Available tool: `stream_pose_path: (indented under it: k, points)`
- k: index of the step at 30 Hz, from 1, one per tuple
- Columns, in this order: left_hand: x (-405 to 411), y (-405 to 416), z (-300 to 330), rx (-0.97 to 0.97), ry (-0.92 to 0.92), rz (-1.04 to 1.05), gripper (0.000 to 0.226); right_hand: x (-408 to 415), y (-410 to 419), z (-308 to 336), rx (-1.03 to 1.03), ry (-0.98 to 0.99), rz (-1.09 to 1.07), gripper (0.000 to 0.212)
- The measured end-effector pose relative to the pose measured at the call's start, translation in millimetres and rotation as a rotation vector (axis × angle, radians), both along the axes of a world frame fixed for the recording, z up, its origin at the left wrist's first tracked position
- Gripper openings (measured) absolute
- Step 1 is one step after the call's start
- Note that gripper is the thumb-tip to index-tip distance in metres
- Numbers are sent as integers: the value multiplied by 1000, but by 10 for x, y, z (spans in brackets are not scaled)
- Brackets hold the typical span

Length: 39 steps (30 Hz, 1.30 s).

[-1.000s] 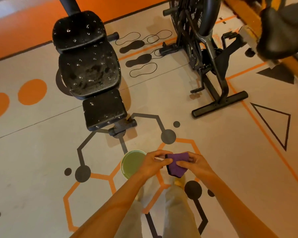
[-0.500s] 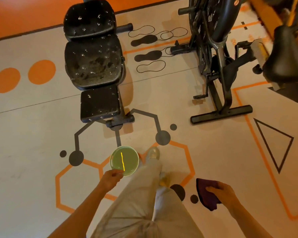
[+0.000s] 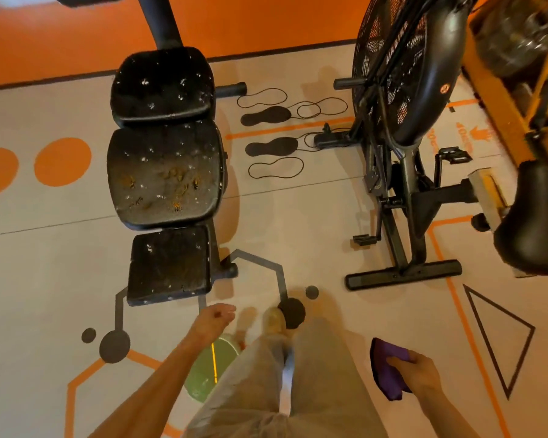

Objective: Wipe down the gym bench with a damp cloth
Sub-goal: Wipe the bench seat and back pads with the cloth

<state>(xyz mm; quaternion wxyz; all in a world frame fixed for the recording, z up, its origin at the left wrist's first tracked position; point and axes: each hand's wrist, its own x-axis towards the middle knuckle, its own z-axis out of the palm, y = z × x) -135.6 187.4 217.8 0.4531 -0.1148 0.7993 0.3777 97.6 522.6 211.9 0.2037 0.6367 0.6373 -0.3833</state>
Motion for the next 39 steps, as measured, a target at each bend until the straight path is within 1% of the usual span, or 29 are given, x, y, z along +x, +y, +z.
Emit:
stream_pose_path:
  k: [1,3,6,10,12,13,15,17,20,23,26,30,33,36,39]
  points:
    - [-217,155,64,41,13,14,23,-180,61,56,13,2,12,24]
    - [-605,412,138,102,46,16,19,-552,223,99,36,-8,57,24]
    - [-1026,696,128,130,48,57,12,-1158,481,70,61,-39,113,29]
    - [-1316,864,4,51,42,155,17,-2113,868,2,52,-42,240,34]
    - [-1383,854,-22,-8,27,199,13,-2608,1012,18,32,-28,335,33]
    - [-1413,833,-27,-26,8,259,13,-2856,1069,43,21,-24,396,31]
    - [-1462,786,-87,-60,-36,300,24,-3364,1170,90,19,15,501,31]
    - [-1516,760,-123,-101,-55,307,23,-3880,1223,178,11,57,581,31]
    - [-1713,790,-137,-91,-97,458,23,-4670,1216,253,-10,104,703,25]
    - [-2065,826,-194,-47,-133,592,16,-5389,1107,257,-29,125,780,21]
    - [-2633,823,-319,-7,-118,660,16,-6022,948,183,-22,130,835,12]
    - [-3559,772,-449,45,-88,660,18,-6672,743,108,-13,160,841,19]
    - [-4242,769,-414,114,-77,687,17,-7120,580,103,-38,167,872,20]
    - [-4879,787,-383,167,-40,704,24,-7614,403,40,-66,208,868,23]
    - [-5453,852,-332,190,1,719,25,-8157,256,-63,-78,263,918,25]
